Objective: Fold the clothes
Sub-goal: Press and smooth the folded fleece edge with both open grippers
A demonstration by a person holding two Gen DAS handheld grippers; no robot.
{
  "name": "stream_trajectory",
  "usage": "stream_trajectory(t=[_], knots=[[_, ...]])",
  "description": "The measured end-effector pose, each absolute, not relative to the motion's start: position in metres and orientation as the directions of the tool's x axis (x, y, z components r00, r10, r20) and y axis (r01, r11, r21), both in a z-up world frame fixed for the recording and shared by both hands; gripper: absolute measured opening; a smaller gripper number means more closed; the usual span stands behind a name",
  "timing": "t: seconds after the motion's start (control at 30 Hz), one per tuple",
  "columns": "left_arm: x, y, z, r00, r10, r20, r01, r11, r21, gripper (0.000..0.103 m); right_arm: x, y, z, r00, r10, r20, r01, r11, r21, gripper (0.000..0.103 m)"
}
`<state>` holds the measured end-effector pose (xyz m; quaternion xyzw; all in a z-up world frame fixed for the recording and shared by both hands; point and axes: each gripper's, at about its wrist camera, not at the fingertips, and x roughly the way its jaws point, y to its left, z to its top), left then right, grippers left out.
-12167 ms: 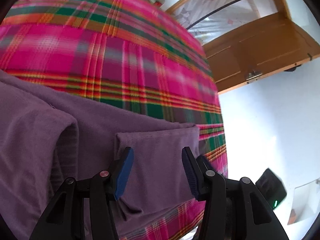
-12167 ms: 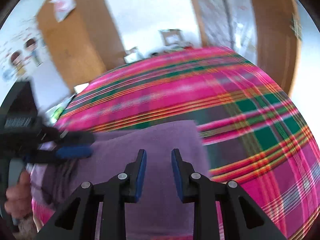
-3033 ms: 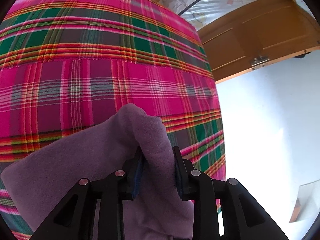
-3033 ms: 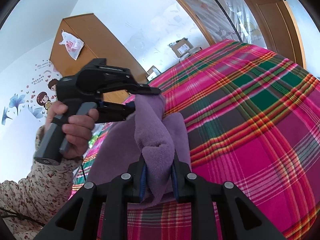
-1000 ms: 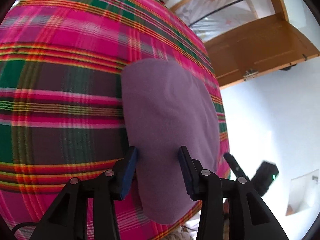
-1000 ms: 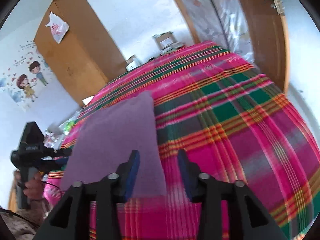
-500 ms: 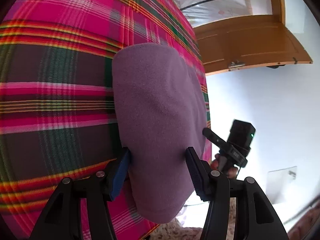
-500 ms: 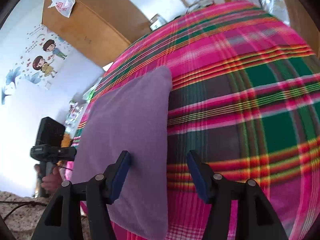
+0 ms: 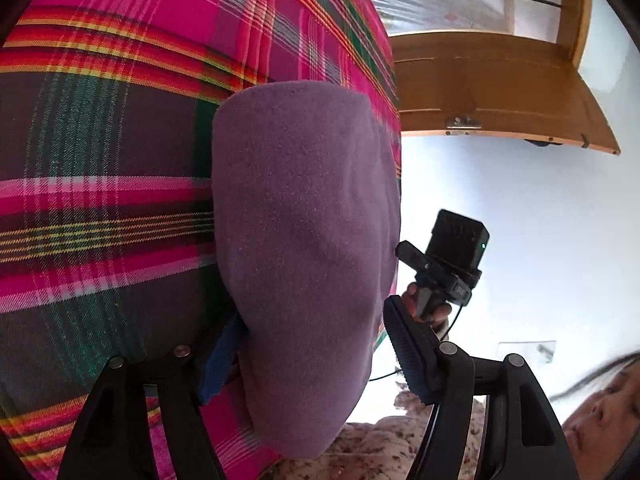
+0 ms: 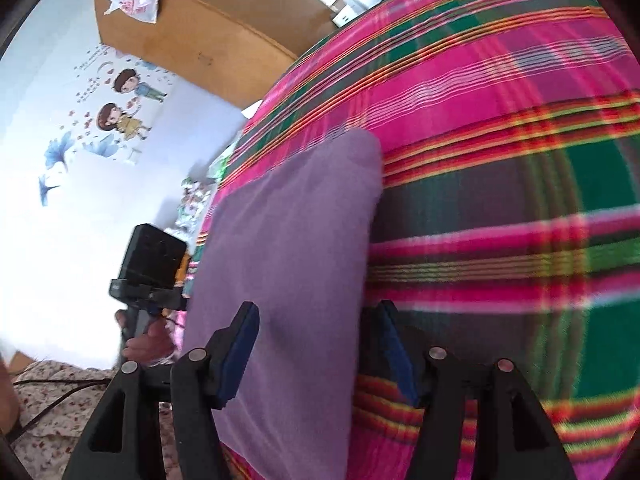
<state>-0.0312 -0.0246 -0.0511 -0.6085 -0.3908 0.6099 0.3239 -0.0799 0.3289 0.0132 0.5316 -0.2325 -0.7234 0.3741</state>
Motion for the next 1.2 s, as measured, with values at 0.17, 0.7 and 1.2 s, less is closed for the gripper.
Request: stream_trajectory(t=[0.17,0.7,1.2], knots=[[-0.028,-0.025,-0.048,-0.032,0.880,-0.473,0.091,-0.469,-0.878,0.072,-0.084,0.310,0.014,-0.097,-0.803,-0.589,0.360,-0.580,0.731,0.063],[-0.037,-0.020,-0.049,-0.038,0.839,-0.543,0.146,-0.533,-0.834,0.057,-0.084,0.318,0.009,-0.126,-0.791,-0.599,0.322,-0.604,0.729,0.046],[-0.031,-0.019,-0.033,-0.084,0.800,-0.594,0.099,-0.587,-0.804,0.044,-0.064,0.303,0.027,-0.267,-0.667,-0.696,0.360,-0.739,0.570,0.025]])
